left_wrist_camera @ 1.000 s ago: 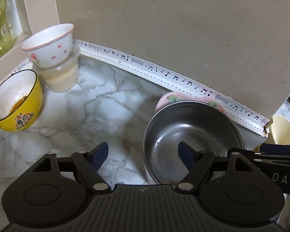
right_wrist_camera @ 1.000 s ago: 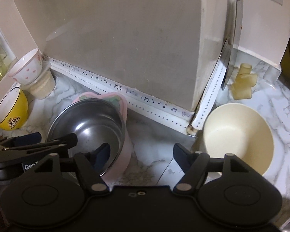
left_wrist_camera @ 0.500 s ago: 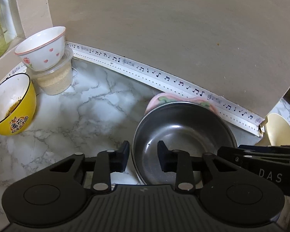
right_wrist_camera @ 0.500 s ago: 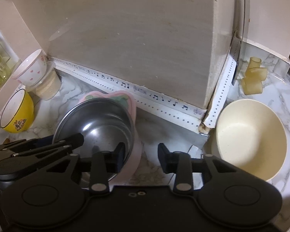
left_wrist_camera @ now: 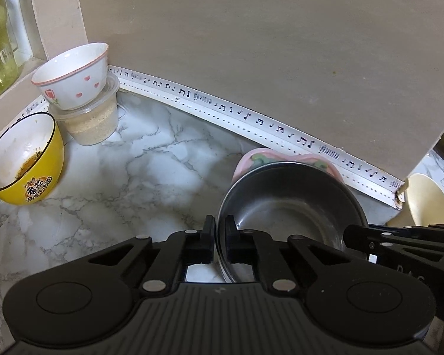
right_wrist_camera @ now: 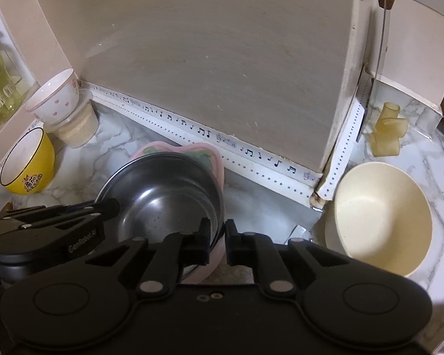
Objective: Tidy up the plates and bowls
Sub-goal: 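Close both grippers on the rim of the pink-handled pot, then carry the pink-handled pot with both grippers toward the stacked dishes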
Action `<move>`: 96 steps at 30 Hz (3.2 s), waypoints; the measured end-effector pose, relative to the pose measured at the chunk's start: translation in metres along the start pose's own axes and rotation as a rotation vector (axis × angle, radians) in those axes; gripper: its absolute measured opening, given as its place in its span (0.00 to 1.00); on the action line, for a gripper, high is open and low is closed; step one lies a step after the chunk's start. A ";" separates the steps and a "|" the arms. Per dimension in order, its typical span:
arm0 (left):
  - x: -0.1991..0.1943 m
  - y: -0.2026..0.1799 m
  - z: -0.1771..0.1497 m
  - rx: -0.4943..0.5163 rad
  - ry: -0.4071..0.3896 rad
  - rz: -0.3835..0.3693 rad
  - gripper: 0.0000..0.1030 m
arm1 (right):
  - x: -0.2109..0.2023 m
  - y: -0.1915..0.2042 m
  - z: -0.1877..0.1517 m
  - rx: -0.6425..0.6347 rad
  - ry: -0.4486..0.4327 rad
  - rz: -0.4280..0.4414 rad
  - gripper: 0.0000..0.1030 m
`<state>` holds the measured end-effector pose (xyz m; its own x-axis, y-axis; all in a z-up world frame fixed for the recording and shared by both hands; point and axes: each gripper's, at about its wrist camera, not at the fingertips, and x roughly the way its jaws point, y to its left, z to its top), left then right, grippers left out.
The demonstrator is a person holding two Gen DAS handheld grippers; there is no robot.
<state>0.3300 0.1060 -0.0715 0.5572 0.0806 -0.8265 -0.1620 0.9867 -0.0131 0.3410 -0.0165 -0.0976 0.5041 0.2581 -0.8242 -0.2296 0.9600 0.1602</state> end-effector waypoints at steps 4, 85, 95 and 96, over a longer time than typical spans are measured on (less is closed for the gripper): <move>-0.011 -0.008 -0.001 0.023 0.004 0.006 0.06 | -0.008 -0.003 -0.003 0.012 -0.003 -0.003 0.09; -0.109 -0.277 -0.126 0.382 -0.005 -0.314 0.06 | -0.196 -0.242 -0.181 0.406 -0.096 -0.145 0.09; -0.103 -0.279 -0.129 0.394 -0.004 -0.309 0.06 | -0.190 -0.244 -0.183 0.410 -0.090 -0.143 0.09; -0.104 -0.280 -0.129 0.396 -0.008 -0.308 0.06 | -0.189 -0.245 -0.183 0.412 -0.090 -0.143 0.09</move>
<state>0.2125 -0.1964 -0.0548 0.5368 -0.2238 -0.8135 0.3317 0.9425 -0.0404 0.1494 -0.3201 -0.0804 0.5812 0.1107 -0.8062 0.1898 0.9450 0.2665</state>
